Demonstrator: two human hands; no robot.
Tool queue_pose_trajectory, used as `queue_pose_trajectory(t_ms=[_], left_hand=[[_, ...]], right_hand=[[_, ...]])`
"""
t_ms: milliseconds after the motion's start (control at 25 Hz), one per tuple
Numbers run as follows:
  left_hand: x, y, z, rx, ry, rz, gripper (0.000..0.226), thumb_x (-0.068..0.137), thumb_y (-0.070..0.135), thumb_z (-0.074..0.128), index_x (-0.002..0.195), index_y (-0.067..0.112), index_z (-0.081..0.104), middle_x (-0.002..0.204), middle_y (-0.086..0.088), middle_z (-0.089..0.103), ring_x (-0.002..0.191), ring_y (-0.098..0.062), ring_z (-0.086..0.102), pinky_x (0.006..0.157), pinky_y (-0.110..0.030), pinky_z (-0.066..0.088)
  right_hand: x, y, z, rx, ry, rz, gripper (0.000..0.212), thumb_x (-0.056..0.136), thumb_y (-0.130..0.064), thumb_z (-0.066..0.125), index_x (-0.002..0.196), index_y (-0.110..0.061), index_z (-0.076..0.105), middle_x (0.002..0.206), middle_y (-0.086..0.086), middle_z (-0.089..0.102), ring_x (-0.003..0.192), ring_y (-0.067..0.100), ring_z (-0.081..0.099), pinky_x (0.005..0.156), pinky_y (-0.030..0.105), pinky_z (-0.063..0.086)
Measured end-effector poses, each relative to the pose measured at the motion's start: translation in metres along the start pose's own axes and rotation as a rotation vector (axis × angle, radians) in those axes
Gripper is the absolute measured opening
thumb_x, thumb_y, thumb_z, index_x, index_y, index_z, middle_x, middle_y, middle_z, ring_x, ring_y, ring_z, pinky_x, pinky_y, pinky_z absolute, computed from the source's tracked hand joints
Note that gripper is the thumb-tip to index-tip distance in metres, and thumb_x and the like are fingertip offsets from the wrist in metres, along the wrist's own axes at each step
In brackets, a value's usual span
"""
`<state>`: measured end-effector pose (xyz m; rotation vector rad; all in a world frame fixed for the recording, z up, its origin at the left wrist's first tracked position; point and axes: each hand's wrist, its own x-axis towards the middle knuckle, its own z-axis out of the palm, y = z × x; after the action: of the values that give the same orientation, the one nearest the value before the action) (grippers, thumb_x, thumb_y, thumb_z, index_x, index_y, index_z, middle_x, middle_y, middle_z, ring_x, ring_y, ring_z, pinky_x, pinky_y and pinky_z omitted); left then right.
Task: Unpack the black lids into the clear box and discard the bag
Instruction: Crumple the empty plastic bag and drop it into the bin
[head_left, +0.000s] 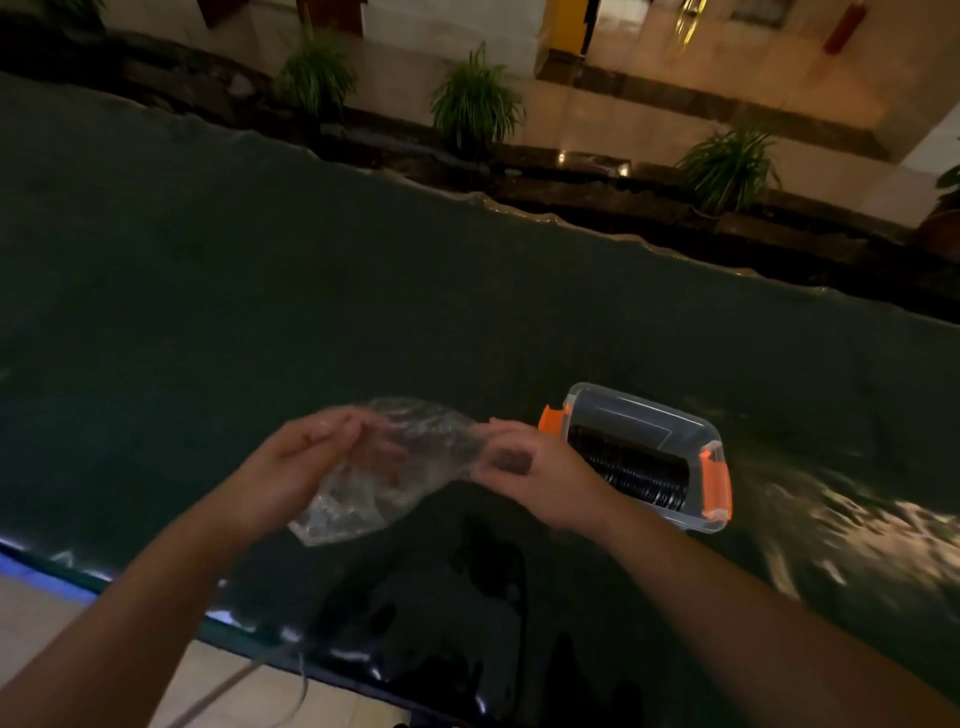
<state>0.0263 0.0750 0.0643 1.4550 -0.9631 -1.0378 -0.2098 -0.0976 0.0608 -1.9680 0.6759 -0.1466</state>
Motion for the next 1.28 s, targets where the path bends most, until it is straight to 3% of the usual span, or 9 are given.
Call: queue_pose_trajectory(t_ms=[160, 280, 440, 600, 680, 800, 960, 1120, 1280], left_hand=[[0.020, 0.031, -0.016, -0.249, 0.068, 0.028, 0.056, 0.081, 0.063, 0.072, 0.114, 0.018, 0.075, 0.114, -0.022, 0.075, 0.101, -0.033, 0.075, 0.080, -0.038, 0.063], [0.029, 0.034, -0.012, -0.414, -0.034, 0.108, 0.064, 0.080, 0.064, 0.072, 0.123, 0.018, 0.071, 0.123, -0.013, 0.073, 0.113, -0.028, 0.070, 0.091, -0.038, 0.059], [0.030, 0.023, 0.032, -0.195, -0.102, 0.020, 0.070, 0.063, 0.055, 0.090, 0.121, 0.020, 0.073, 0.124, -0.013, 0.073, 0.115, -0.029, 0.069, 0.091, -0.037, 0.056], [0.037, 0.029, 0.071, -0.298, 0.030, -0.124, 0.045, 0.062, 0.039, 0.094, 0.095, 0.011, 0.080, 0.095, -0.018, 0.078, 0.082, -0.024, 0.076, 0.071, -0.031, 0.062], [0.039, 0.036, 0.075, -0.331, 0.055, -0.134, 0.027, 0.076, 0.029, 0.080, 0.096, 0.011, 0.080, 0.097, -0.018, 0.079, 0.083, -0.025, 0.077, 0.068, -0.031, 0.062], [0.042, 0.043, 0.072, -0.347, 0.078, -0.139, 0.019, 0.084, 0.024, 0.069, 0.097, 0.014, 0.080, 0.101, -0.016, 0.079, 0.084, -0.026, 0.078, 0.064, -0.031, 0.061], [0.042, 0.046, 0.058, -0.273, 0.076, -0.159, 0.023, 0.090, 0.028, 0.064, 0.106, 0.018, 0.078, 0.105, -0.020, 0.077, 0.093, -0.032, 0.076, 0.074, -0.042, 0.063], [0.040, 0.047, 0.044, -0.133, 0.043, -0.105, 0.025, 0.090, 0.035, 0.063, 0.112, 0.029, 0.075, 0.106, -0.017, 0.078, 0.096, -0.033, 0.076, 0.072, -0.040, 0.063], [0.039, 0.043, 0.037, -0.259, -0.068, -0.045, 0.028, 0.093, 0.026, 0.063, 0.121, 0.026, 0.067, 0.114, -0.019, 0.075, 0.102, -0.037, 0.074, 0.078, -0.045, 0.063]], right_hand=[[-0.012, -0.035, -0.034, 0.377, 0.062, -0.030, 0.008, 0.099, -0.011, 0.067, 0.099, -0.005, 0.072, 0.118, 0.002, 0.079, 0.112, 0.017, 0.073, 0.096, 0.031, 0.058], [-0.014, -0.060, -0.057, 0.636, 0.121, -0.022, 0.013, 0.105, -0.014, 0.057, 0.098, -0.012, 0.066, 0.107, 0.011, 0.081, 0.100, 0.027, 0.078, 0.080, 0.031, 0.064], [-0.011, -0.076, -0.082, 0.758, 0.274, -0.047, 0.017, 0.107, -0.018, 0.055, 0.095, -0.011, 0.065, 0.092, 0.013, 0.081, 0.077, 0.027, 0.079, 0.064, 0.032, 0.064], [-0.014, -0.071, -0.099, 0.795, 0.279, -0.021, 0.026, 0.092, -0.035, 0.071, 0.102, -0.011, 0.070, 0.092, 0.009, 0.081, 0.086, 0.023, 0.077, 0.078, 0.040, 0.066], [-0.022, -0.056, -0.100, 0.659, 0.136, 0.087, 0.037, 0.078, -0.044, 0.078, 0.104, -0.017, 0.078, 0.105, 0.007, 0.080, 0.099, 0.025, 0.075, 0.091, 0.043, 0.060], [-0.034, -0.030, -0.090, 0.518, -0.032, 0.201, 0.029, 0.087, -0.031, 0.076, 0.111, -0.014, 0.078, 0.110, 0.008, 0.080, 0.107, 0.029, 0.073, 0.097, 0.046, 0.059], [-0.043, -0.010, -0.088, 0.527, 0.024, 0.249, 0.021, 0.101, -0.011, 0.063, 0.121, -0.007, 0.069, 0.111, 0.015, 0.080, 0.108, 0.035, 0.075, 0.090, 0.047, 0.063], [-0.047, -0.006, -0.092, 0.580, 0.045, 0.233, 0.021, 0.103, -0.011, 0.061, 0.119, -0.019, 0.072, 0.109, 0.018, 0.079, 0.097, 0.035, 0.078, 0.078, 0.041, 0.066], [-0.050, -0.006, -0.090, 0.736, 0.061, 0.177, 0.034, 0.104, -0.007, 0.057, 0.121, -0.031, 0.074, 0.112, 0.026, 0.076, 0.087, 0.029, 0.076, 0.073, 0.040, 0.065]])
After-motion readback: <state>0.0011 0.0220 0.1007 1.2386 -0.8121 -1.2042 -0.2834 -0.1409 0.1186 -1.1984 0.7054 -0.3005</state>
